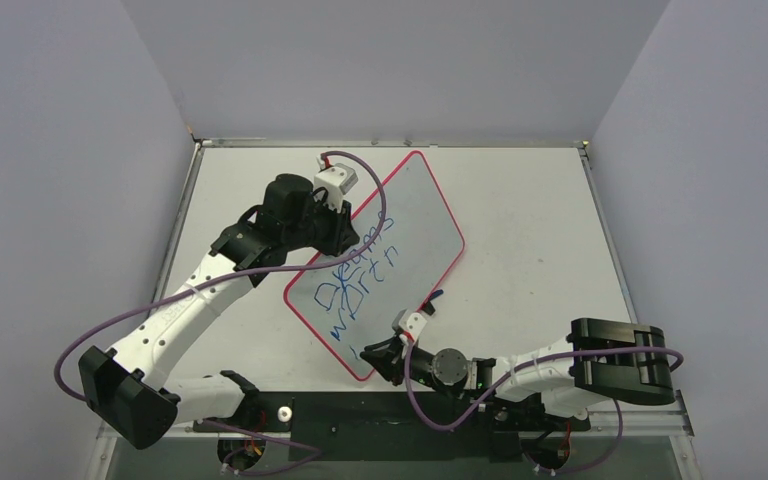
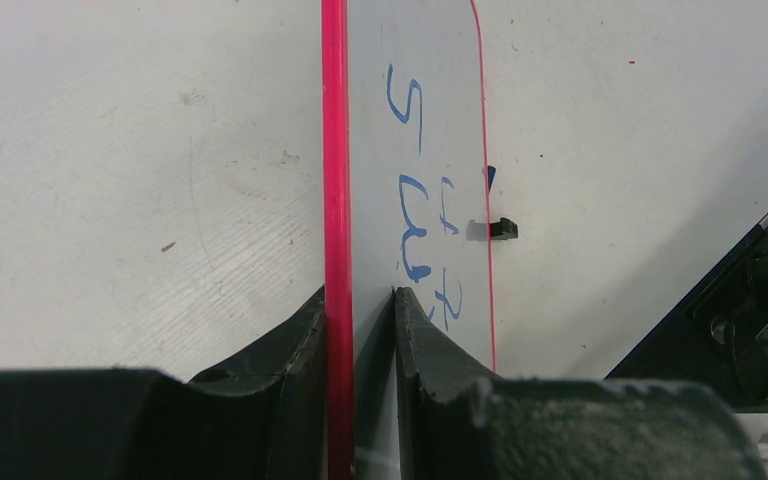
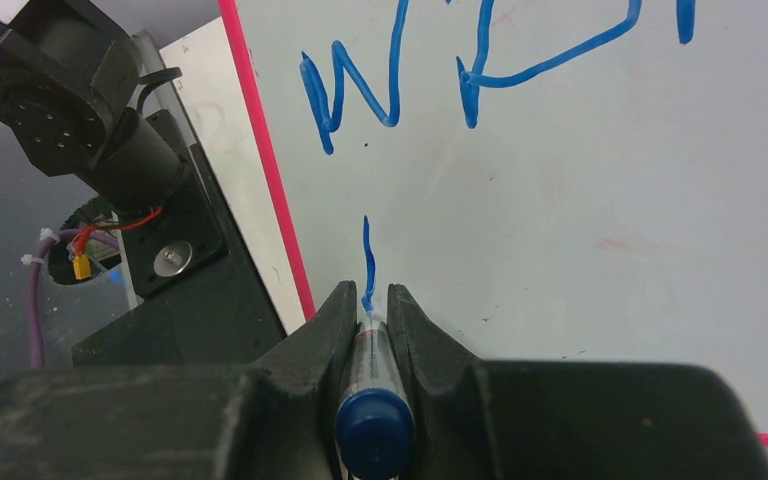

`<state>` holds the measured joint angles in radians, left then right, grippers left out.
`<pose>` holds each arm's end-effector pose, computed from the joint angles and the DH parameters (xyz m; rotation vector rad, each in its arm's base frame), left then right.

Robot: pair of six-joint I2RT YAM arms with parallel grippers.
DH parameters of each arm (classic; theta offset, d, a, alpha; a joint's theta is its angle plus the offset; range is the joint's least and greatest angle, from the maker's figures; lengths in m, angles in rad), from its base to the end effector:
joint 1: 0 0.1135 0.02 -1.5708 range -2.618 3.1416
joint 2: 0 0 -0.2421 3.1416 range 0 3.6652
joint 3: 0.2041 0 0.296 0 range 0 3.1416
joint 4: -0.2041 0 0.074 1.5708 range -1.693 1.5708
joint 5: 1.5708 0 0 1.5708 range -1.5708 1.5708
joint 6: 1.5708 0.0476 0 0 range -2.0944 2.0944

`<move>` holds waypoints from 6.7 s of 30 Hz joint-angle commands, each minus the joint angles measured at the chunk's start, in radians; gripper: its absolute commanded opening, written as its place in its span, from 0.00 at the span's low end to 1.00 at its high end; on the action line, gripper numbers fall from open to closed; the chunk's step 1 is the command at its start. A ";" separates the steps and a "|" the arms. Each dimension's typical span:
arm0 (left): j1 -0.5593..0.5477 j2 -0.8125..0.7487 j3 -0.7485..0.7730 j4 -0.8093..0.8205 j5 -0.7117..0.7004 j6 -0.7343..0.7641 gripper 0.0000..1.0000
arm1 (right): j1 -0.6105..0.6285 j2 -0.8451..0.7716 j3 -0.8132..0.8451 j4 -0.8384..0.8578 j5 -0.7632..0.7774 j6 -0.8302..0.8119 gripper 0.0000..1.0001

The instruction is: Write a sentence on the whiteboard

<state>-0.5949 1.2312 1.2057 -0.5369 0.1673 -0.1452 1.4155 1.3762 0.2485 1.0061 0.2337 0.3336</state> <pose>0.2713 -0.1932 0.3299 0.5856 2.1070 -0.6067 0.0528 0.2661 0.1003 -0.7695 1.6457 1.0913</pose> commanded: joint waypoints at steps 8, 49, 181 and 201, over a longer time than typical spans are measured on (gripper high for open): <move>0.007 -0.037 0.005 0.110 -0.107 0.091 0.00 | 0.012 -0.056 0.053 -0.087 0.038 -0.016 0.00; 0.015 -0.034 0.007 0.105 -0.117 0.088 0.00 | -0.052 -0.005 0.157 -0.100 0.108 -0.101 0.00; 0.015 -0.042 0.006 0.106 -0.120 0.088 0.00 | -0.018 -0.118 0.253 -0.355 0.223 -0.090 0.00; 0.015 -0.040 0.004 0.105 -0.126 0.091 0.00 | -0.063 -0.129 0.209 -0.279 0.225 -0.083 0.00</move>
<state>-0.5838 1.2213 1.1999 -0.5404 0.1349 -0.1493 1.3682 1.2366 0.4408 0.6647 0.4732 0.2474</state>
